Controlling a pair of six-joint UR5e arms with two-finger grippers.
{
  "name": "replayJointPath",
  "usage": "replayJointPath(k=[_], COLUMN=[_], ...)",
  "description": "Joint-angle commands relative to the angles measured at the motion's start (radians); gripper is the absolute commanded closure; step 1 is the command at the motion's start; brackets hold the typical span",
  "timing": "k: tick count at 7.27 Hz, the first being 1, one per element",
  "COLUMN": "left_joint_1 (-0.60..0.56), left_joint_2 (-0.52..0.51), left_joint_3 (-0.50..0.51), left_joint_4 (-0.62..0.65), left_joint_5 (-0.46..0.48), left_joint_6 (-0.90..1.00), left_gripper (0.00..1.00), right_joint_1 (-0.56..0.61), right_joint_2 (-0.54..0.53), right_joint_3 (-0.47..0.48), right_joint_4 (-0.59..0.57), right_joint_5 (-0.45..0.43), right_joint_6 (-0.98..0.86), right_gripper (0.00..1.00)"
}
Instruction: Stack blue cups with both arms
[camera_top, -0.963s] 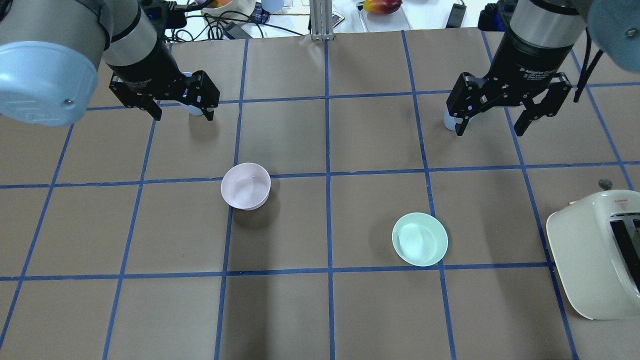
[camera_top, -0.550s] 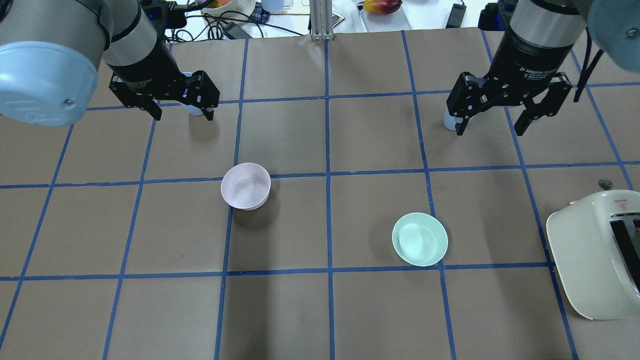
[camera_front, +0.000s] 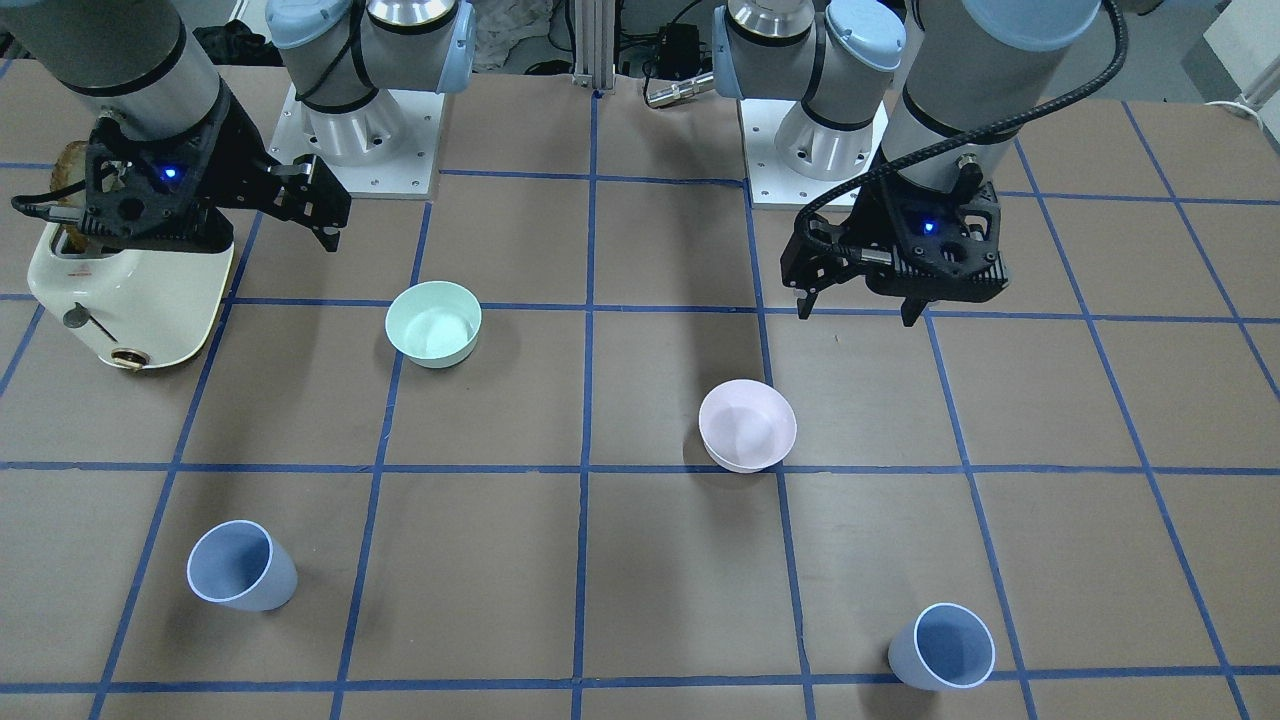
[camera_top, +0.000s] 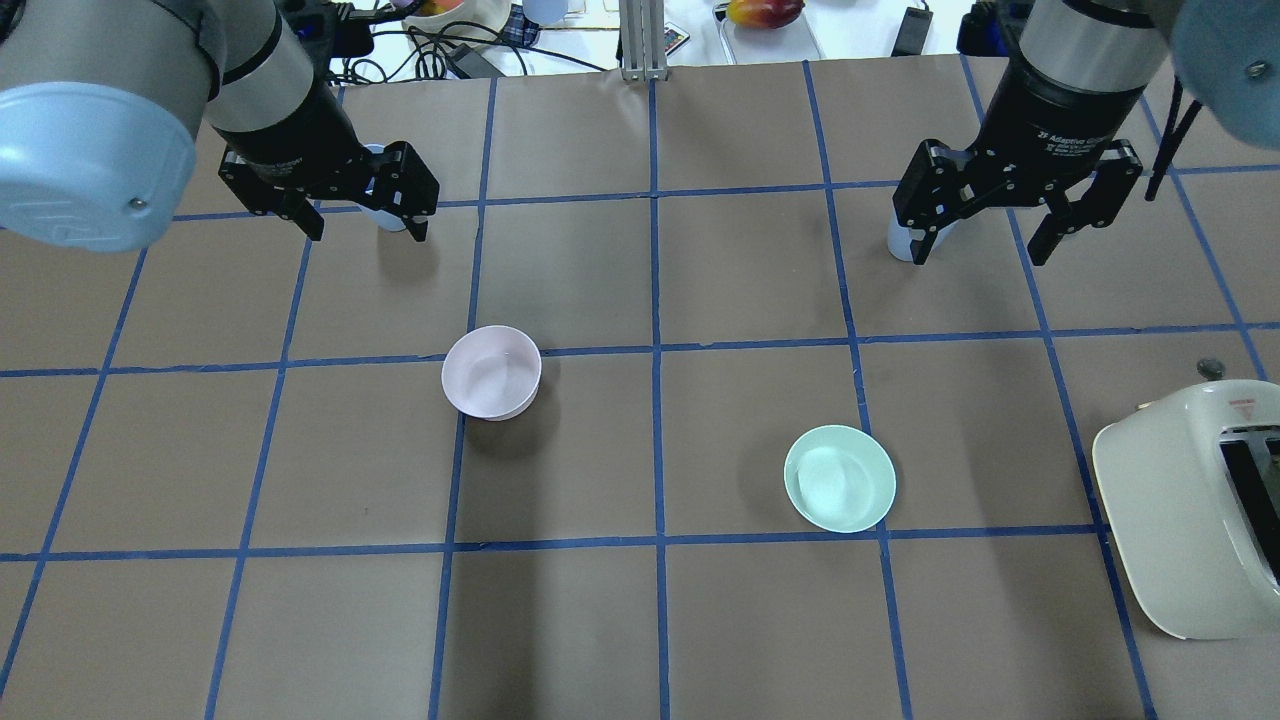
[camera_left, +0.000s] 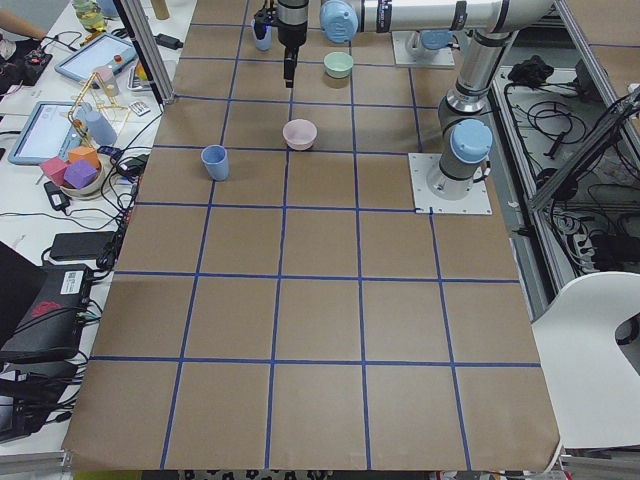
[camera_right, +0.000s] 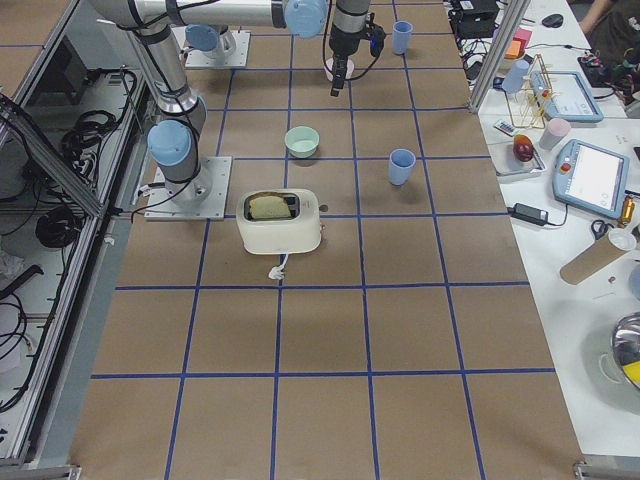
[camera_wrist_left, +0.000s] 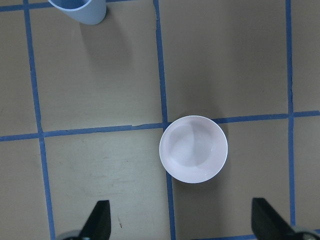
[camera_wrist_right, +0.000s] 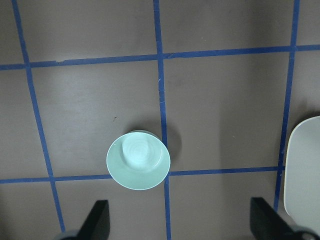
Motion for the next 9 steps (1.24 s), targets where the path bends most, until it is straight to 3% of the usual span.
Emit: replayJointPath(k=[1, 3, 6, 7, 9], left_joint_1=[0.003, 0.011, 0.035, 0.073, 0.118], left_joint_2=[-0.016, -0.115, -0.440, -0.525, -0.608], left_joint_3=[0.015, 0.079, 0.384, 0.432, 0.428], left_joint_4=[-0.001, 0.049, 0.054, 0.055, 0.087], left_joint_5=[-0.003, -0.005, 0.001, 0.015, 0.018], left_joint_6=[0.000, 0.011, 0.111, 0.164, 0.178], left_gripper=[0.00, 0.00, 0.00, 0.00, 0.00], right_joint_1=[0.000, -0.006, -0.023, -0.046, -0.135], right_joint_2=[0.000, 0.000, 0.005, 0.005, 0.069], right_joint_3=[-0.001, -0.006, -0.001, -0.001, -0.004], right_joint_4=[-0.002, -0.002, -0.044, -0.125, -0.218], right_joint_5=[0.004, -0.002, -0.002, -0.002, 0.001], right_joint_6=[0.000, -0.009, -0.012, -0.014, -0.015], right_gripper=[0.00, 0.00, 0.00, 0.00, 0.00])
